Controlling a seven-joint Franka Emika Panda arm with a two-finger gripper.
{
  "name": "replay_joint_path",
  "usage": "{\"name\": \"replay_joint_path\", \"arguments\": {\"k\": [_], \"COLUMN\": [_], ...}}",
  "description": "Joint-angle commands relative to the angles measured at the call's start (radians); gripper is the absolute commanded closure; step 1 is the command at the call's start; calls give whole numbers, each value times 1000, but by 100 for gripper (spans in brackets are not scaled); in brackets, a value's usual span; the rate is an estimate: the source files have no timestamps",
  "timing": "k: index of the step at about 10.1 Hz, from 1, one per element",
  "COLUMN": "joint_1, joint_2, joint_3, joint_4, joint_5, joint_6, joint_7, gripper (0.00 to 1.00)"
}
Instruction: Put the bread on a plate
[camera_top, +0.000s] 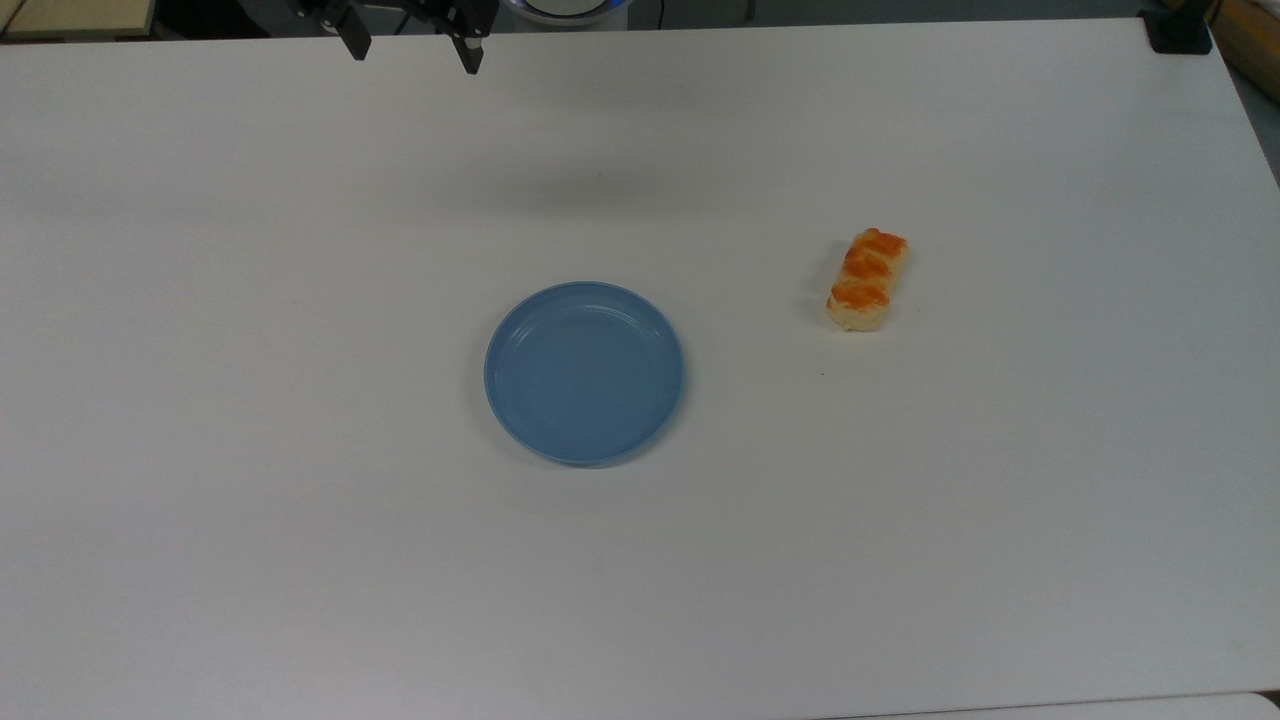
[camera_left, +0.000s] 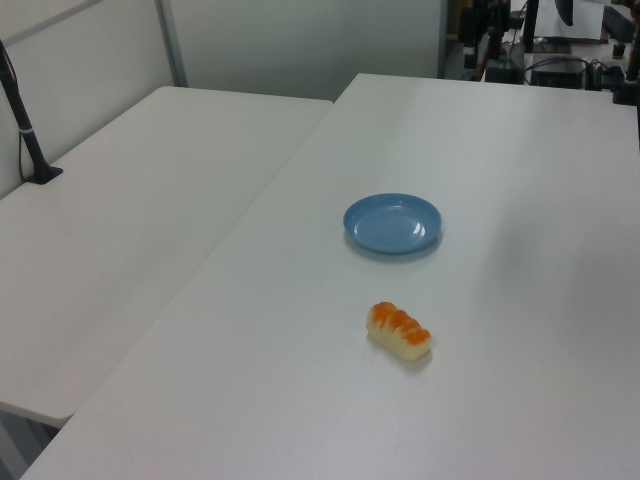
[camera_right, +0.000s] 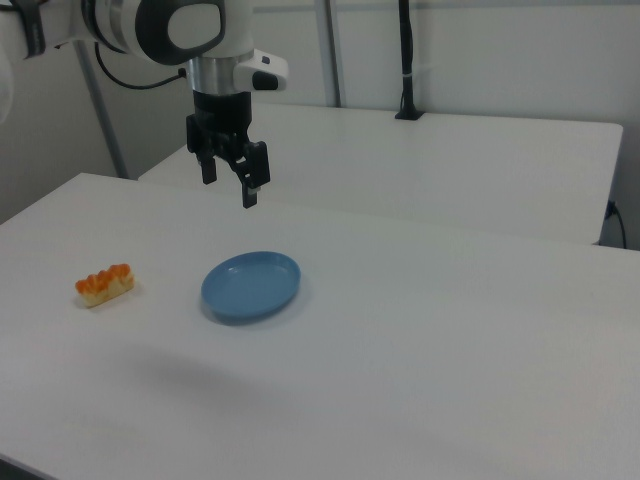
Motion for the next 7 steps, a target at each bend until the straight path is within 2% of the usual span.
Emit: {"name": "replay_joint_path", "arguments": {"k": [1, 7], "joint_1": [6, 26], "joint_2": [-15, 2], "joint_3": [-6, 6], "joint_4": [-11, -21], "joint_5": [19, 17], "joint_6": [-20, -11], "joint_7": [-22, -22], "gripper": [0, 0]}}
